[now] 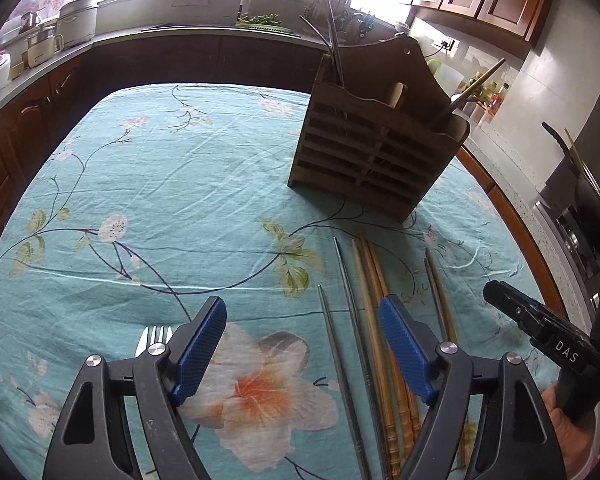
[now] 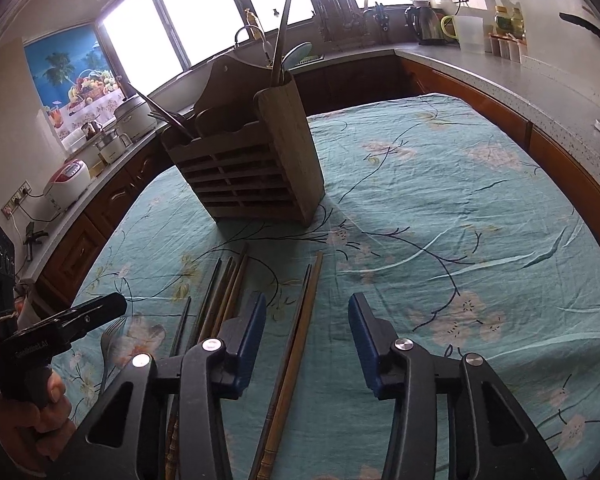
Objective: Organize utensils
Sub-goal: 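Grasp a metal chopstick with the left gripper while the right gripper grasps a wooden chopstick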
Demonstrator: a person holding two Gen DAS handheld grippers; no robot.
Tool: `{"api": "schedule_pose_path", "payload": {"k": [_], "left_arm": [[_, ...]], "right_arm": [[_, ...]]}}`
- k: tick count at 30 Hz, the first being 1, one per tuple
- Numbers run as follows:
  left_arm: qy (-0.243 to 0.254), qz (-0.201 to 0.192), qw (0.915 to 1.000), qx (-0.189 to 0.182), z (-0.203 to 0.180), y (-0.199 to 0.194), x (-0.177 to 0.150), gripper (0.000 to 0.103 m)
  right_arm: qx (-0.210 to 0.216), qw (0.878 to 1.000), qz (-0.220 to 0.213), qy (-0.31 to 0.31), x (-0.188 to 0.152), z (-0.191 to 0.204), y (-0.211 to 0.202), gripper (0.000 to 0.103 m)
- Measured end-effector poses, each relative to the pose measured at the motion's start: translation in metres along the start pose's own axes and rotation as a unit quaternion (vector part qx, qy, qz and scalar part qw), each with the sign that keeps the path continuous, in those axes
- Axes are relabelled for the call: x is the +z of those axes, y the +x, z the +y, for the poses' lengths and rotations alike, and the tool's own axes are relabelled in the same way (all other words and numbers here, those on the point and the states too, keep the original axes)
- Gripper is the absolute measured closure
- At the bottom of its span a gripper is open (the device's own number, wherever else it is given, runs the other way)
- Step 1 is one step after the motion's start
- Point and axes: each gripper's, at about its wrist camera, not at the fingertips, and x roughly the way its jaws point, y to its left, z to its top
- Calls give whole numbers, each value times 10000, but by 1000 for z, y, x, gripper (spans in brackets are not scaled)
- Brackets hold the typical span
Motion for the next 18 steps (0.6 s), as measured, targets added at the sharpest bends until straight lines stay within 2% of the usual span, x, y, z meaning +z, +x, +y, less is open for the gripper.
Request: {"api": "schedule_pose_path", "payload": {"k": [4,9,16,18], "left_arm": [[139,182,9997,-37,-10,22,9,40],[325,322,9989,-73,-23,43,20,48],[433,643,9969,125,-28,78,28,66],[408,701,9966,139,-27,87,30,67]], "right_arm": [[-25,9999,151,-43,3,0,14,76],[-48,9996,258,-63,8,-1,27,80],[-89,9990,417,-106,11,-2,42,83],[-88,9989,452,-124,10,-1,44,84]]}}
